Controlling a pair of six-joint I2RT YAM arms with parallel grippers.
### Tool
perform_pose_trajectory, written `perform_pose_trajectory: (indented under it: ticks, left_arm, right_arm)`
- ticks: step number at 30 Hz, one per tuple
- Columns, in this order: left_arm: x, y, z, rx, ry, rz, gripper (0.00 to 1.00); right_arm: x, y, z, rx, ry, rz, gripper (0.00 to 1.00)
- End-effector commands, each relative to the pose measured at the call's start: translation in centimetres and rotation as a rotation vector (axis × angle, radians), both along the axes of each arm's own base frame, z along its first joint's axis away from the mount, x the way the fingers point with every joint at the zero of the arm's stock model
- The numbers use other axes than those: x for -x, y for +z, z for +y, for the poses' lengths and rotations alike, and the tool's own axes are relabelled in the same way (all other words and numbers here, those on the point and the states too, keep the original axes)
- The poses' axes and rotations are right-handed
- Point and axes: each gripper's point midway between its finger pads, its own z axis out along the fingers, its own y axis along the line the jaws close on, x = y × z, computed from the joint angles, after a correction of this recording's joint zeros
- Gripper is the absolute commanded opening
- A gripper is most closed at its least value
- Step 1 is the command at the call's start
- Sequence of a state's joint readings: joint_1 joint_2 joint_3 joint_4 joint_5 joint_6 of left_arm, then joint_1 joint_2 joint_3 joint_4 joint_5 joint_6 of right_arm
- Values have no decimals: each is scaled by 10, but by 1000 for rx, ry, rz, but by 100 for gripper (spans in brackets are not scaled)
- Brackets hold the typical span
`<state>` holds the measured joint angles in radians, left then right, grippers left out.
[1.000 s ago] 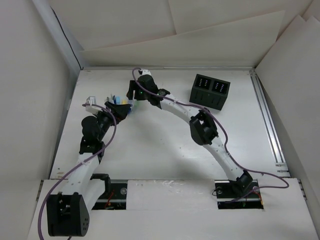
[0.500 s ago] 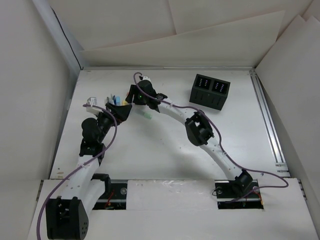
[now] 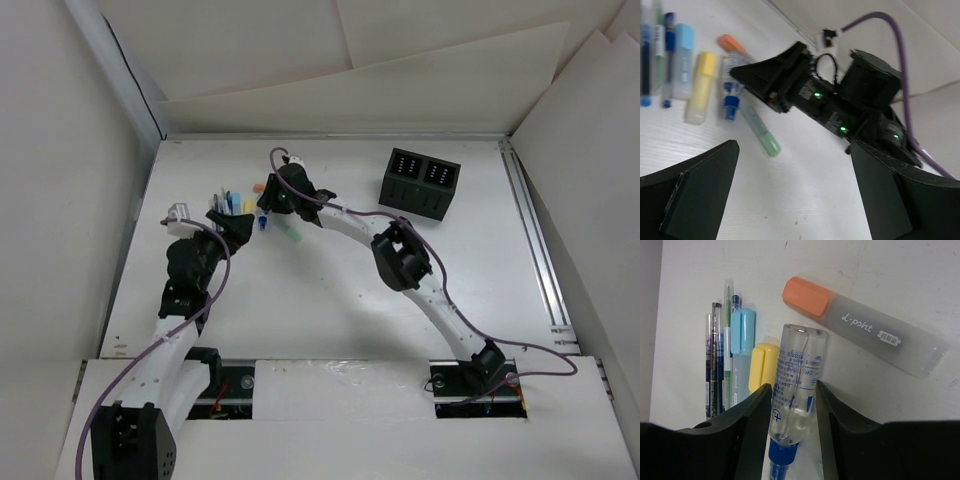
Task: Sort the stationery into containers
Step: Pick up the stationery from the center of the board.
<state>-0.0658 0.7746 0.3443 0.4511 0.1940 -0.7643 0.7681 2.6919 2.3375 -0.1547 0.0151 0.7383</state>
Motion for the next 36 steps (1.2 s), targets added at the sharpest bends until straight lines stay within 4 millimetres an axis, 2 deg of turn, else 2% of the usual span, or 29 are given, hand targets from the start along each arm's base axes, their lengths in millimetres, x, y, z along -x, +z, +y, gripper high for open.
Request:
perform_pose_trajectory:
  ticks: [1, 2, 3, 4, 5, 7, 8, 10, 11, 12, 14, 15, 17, 20, 21, 23, 24, 26, 27, 28, 33, 36]
  left_arm:
    - [-2, -15, 26, -38, 144, 46, 92]
    - [-3, -19, 25, -40, 144, 60, 92]
    - [-4, -28, 25, -44, 144, 90, 90]
    - [-4, -31, 25, -45, 143, 99, 90]
    - [-4, -33, 23, -44, 130, 109, 90]
    - [-5, -35, 21, -43, 118, 110, 90]
    - [-5, -32, 19, -40, 109, 100, 90]
    - [-7, -29, 17, -36, 95, 86, 90]
    - [-7, -29, 17, -36, 95, 86, 90]
    - [-7, -29, 17, -36, 95, 86, 90]
    - [-8, -32, 17, -46, 94, 94, 90]
    - [-8, -32, 17, -46, 94, 94, 90]
    - [-8, -32, 17, -46, 94, 94, 90]
    - [-8, -35, 17, -47, 93, 103, 90]
    - [-8, -38, 17, -48, 93, 112, 90]
    - [-8, -38, 15, -46, 84, 112, 90]
    - [-8, -38, 15, -46, 84, 112, 90]
    - [-8, -35, 15, -45, 84, 103, 90]
    - [-7, -32, 15, -44, 85, 94, 90]
    - [-7, -29, 15, -43, 85, 83, 90]
    - [-1, -21, 8, -40, 38, 26, 90]
    - [2, -18, -4, -29, -32, 6, 89]
  right_arm:
    - [4, 30, -1, 9, -6, -38, 44]
    - [4, 30, -1, 9, -6, -38, 44]
    - [4, 28, 1, 6, 2, -35, 47]
    - [4, 28, 0, 12, 6, -40, 56]
    - [3, 32, 1, 5, 6, -47, 60]
    - [5, 27, 2, 16, 20, -40, 64]
    - [6, 25, 1, 22, 20, -33, 60]
    - [7, 21, 0, 29, 20, -27, 44]
    - [7, 21, 0, 29, 20, -27, 32]
    - [9, 14, -2, 39, 21, -16, 28]
    - [10, 25, 1, 16, 34, -29, 22]
    - [11, 21, 0, 22, 34, -23, 20]
    - [15, 38, 3, -5, 58, -33, 13]
    - [20, 64, 7, -61, 87, -55, 10]
    - [23, 85, 7, -99, 91, -77, 9]
    - [27, 107, 6, -136, 104, -109, 8]
    - [31, 129, 3, -170, 100, -133, 8]
    - [36, 148, 0, -198, 109, -158, 7]
    - [35, 147, -8, -195, 100, -157, 7]
    - [38, 173, -10, -236, 98, -191, 7]
    - [49, 212, -31, -311, 106, -237, 7]
    - [45, 238, -63, -348, 68, -279, 6]
